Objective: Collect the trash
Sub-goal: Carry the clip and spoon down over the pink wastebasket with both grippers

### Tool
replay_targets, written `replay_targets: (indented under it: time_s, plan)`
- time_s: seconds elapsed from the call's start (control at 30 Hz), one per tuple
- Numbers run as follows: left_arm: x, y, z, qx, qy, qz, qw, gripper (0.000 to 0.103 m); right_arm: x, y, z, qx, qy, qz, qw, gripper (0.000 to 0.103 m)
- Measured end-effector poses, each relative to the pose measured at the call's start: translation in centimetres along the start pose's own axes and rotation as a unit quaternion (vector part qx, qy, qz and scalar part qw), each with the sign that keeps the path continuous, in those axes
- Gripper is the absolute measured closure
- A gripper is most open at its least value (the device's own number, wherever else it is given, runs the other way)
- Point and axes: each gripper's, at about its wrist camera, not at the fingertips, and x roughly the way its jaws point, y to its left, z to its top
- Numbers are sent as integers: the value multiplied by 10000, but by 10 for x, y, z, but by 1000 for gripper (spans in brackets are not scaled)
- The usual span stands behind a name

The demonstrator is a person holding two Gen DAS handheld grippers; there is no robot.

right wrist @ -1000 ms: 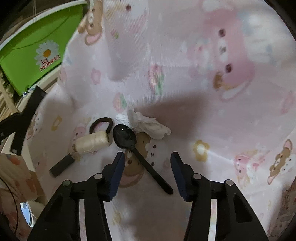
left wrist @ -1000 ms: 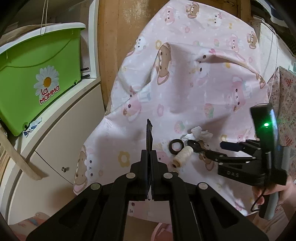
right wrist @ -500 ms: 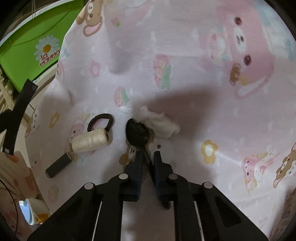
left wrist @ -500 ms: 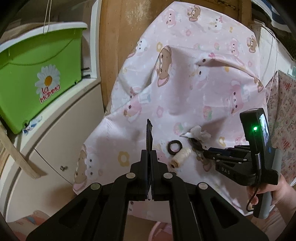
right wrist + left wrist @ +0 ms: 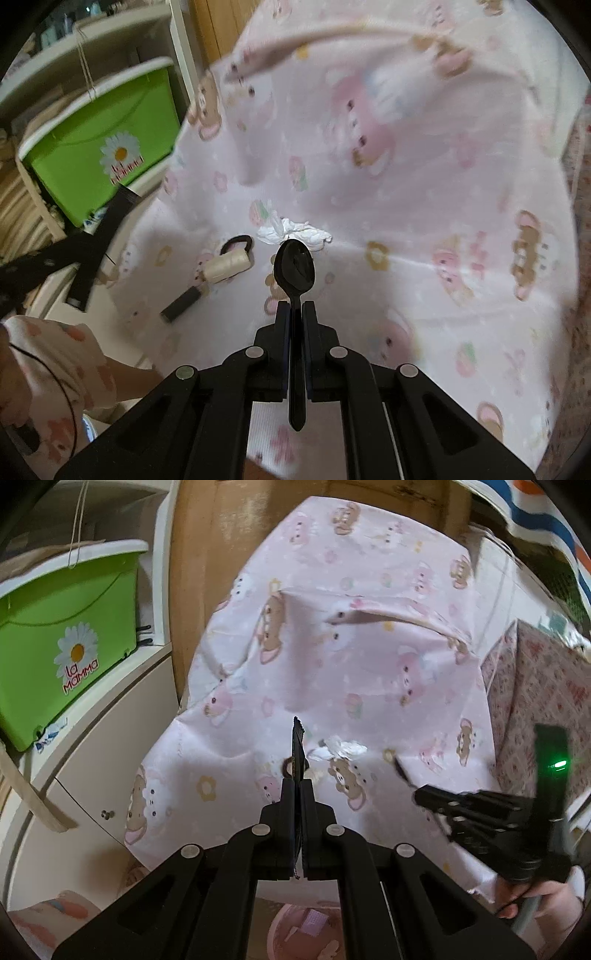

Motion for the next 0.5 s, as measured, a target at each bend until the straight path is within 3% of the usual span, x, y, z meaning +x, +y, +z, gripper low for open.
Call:
replay_targets:
  time_s: [0.2,0.5]
  plan:
    - [-8,-9,-15,62,129,-4,9999,101,-47,-7,-14,163,-251,127,9995,96]
    - [-13,-18,-39,60,399,-54,9992,101,-82,0,-46,348,-348,144,9987,96]
